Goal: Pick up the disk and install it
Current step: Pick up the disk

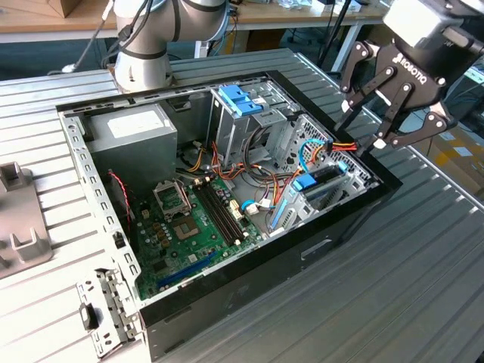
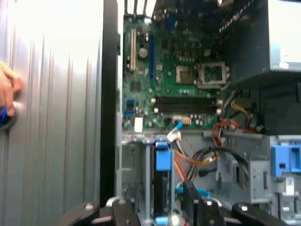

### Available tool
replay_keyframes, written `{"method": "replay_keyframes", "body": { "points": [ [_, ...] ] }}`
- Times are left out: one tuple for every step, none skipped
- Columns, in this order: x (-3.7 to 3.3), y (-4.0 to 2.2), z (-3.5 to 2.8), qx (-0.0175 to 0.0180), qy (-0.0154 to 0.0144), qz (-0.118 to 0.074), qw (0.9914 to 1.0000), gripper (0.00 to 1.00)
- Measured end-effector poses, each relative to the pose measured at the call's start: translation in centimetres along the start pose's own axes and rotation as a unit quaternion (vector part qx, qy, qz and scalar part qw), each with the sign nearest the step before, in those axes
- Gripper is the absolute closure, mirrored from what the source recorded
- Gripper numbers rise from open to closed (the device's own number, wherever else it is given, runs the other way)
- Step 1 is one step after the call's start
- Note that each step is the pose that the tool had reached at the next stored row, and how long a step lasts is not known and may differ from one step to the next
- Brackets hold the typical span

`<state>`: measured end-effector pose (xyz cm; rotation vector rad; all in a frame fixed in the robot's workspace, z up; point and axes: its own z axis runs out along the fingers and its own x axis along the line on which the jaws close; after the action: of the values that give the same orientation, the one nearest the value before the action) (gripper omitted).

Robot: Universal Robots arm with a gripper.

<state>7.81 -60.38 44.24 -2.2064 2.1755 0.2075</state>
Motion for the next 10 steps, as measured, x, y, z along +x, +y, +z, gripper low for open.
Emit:
{"method": "replay_keyframes", "body": {
  "points": [
    [-0.02, 0.01, -0.17, 0.0, -0.0006, 0.0, 1.0, 0.49],
    [-0.04, 0.02, -0.28, 0.0, -0.0012, 0.0, 1.0, 0.49],
    [-0.06, 0.02, -0.31, 0.0, -0.0022, 0.0, 1.0, 0.49],
    [-0.08, 0.02, -0.31, 0.0, -0.0034, 0.0, 0.99999, 0.49],
    [-0.07, 0.01, -0.3, -0.0001, -0.0054, 0.0, 0.99999, 0.49],
    [-0.07, 0.0, -0.29, -0.0004, -0.0065, 0.0, 0.99998, 0.58],
    [-0.07, -0.03, -0.26, -0.0009, -0.007, 0.0, 0.99997, 0.58],
    [-0.05, -0.08, -0.13, -0.0025, -0.0092, 0.0, 0.99995, 0.64],
    [-0.04, -0.12, -0.05, -0.0035, -0.0102, 0.0, 0.99994, 0.7],
    [-0.03, -0.16, 0.02, -0.0042, -0.0109, 0.0, 0.99993, 0.76]
  ]
}}
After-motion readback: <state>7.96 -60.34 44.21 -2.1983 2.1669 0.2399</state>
